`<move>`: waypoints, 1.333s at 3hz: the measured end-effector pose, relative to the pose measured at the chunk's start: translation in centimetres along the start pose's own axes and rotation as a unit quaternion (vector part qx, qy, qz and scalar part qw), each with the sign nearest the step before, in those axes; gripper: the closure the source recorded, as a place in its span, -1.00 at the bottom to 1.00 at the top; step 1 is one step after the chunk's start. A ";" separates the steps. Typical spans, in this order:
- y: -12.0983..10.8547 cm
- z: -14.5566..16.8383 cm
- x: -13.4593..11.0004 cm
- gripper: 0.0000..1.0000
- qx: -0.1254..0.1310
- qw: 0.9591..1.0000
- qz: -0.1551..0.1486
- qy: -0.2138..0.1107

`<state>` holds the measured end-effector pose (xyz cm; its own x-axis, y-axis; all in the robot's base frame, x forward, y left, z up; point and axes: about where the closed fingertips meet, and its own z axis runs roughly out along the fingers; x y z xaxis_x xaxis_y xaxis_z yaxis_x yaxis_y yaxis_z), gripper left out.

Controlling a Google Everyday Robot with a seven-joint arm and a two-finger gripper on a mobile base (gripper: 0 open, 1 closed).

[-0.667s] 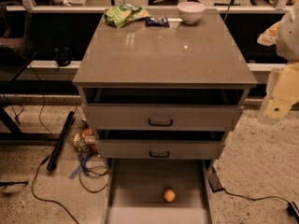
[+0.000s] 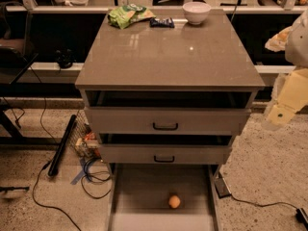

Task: Pick orange from bottom drawer and place on counter

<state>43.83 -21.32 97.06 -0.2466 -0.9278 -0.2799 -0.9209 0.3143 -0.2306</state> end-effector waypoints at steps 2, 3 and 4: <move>5.3 11.8 -2.9 -1.00 -0.107 0.981 0.080 -0.144; 9.0 17.4 -8.1 -1.00 -0.196 0.950 0.087 -0.227; 9.5 17.6 -9.2 -1.00 -0.212 0.942 0.092 -0.243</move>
Offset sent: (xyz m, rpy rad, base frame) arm -0.0112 0.1504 -0.1813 0.7584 0.2816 -0.0272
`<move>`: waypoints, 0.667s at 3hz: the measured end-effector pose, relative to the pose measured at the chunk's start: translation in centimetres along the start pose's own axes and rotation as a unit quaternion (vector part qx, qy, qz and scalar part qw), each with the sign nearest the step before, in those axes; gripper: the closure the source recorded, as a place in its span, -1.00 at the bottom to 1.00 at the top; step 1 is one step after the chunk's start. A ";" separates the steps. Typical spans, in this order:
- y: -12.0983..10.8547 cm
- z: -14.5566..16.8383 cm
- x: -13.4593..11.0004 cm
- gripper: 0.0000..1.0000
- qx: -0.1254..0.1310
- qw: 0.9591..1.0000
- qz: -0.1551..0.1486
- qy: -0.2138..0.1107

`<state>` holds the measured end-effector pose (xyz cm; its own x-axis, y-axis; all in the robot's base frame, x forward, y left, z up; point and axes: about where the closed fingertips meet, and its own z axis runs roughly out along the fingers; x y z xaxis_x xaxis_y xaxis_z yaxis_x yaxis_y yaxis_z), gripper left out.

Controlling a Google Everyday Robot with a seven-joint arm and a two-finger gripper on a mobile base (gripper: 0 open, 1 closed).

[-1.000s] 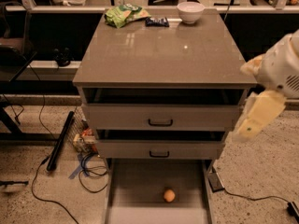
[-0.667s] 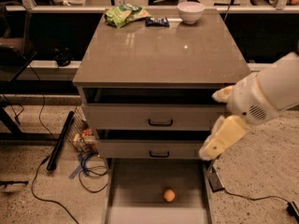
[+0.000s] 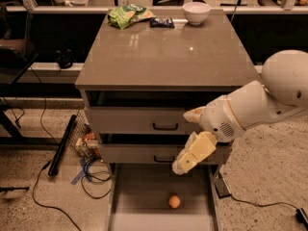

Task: Pick orange from bottom drawer and place on counter

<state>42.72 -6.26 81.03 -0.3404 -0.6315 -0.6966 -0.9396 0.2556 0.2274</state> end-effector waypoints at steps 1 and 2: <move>-0.3 1.4 1.0 -1.00 0.011 1.000 0.002 0.016; -1.6 4.5 4.6 -1.00 0.018 1.000 0.018 0.014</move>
Offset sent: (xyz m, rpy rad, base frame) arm 0.0078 -0.0141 -0.1631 -0.0199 0.0387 -0.1064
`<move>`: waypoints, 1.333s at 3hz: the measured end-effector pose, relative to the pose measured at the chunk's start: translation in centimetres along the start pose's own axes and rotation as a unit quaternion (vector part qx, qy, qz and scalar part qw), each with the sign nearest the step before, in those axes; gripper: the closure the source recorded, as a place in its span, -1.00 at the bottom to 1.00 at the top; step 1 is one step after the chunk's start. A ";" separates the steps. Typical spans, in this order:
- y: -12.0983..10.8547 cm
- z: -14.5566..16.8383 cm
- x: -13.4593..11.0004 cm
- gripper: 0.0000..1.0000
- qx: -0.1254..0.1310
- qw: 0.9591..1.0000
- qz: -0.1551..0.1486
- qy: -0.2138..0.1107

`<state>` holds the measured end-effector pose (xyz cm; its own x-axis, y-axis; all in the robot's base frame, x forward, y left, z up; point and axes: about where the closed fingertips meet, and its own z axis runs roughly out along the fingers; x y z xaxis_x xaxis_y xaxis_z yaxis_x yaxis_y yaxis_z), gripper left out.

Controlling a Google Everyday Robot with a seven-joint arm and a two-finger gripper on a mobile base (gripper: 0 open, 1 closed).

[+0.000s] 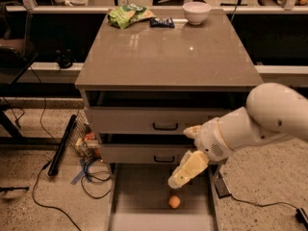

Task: Pick orange from bottom drawer and place on counter

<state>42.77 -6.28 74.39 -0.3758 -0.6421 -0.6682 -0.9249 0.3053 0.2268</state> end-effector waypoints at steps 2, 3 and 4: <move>-3.6 10.7 11.9 -1.00 -0.004 0.997 0.070 -0.016; -3.6 10.7 11.9 -1.00 -0.004 0.997 0.070 -0.016; -6.9 12.8 15.9 -1.00 0.032 0.997 0.062 0.014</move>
Offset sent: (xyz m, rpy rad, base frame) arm -0.0102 -0.0188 -0.2389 0.0493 0.1336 -0.1488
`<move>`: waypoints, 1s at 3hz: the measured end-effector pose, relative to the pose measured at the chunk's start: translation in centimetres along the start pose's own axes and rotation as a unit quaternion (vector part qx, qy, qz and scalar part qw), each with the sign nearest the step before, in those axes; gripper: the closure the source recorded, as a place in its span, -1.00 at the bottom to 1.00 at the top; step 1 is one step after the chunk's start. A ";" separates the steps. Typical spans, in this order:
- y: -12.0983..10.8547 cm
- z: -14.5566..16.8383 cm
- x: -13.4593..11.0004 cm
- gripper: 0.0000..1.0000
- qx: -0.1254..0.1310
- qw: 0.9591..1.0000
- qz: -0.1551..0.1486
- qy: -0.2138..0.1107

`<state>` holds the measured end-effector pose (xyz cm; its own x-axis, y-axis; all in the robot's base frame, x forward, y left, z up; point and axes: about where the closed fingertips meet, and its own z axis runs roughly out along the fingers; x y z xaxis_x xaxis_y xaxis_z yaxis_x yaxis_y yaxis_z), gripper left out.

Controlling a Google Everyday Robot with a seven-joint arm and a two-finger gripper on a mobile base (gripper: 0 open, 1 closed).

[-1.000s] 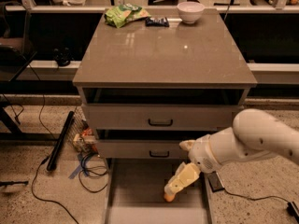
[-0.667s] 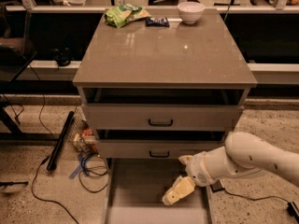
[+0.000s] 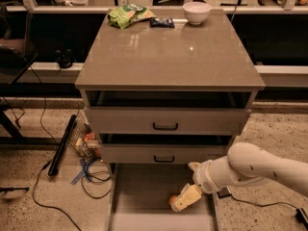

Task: Pick orange from bottom drawer and place on counter

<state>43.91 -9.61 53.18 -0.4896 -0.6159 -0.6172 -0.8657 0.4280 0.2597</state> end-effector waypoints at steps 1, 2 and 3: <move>-4.6 2.4 5.1 -1.00 0.036 0.999 -0.001 0.027; -8.9 4.0 9.6 -1.00 0.063 0.997 -0.005 0.032; -14.0 7.8 14.3 -1.00 0.072 0.997 0.018 0.008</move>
Offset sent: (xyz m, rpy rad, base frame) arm 0.0587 -0.1215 -0.1872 -0.1603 -0.1063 -0.0895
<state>49.85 -19.21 34.90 -0.5222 -0.6092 -0.5968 -0.8244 0.5398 0.1704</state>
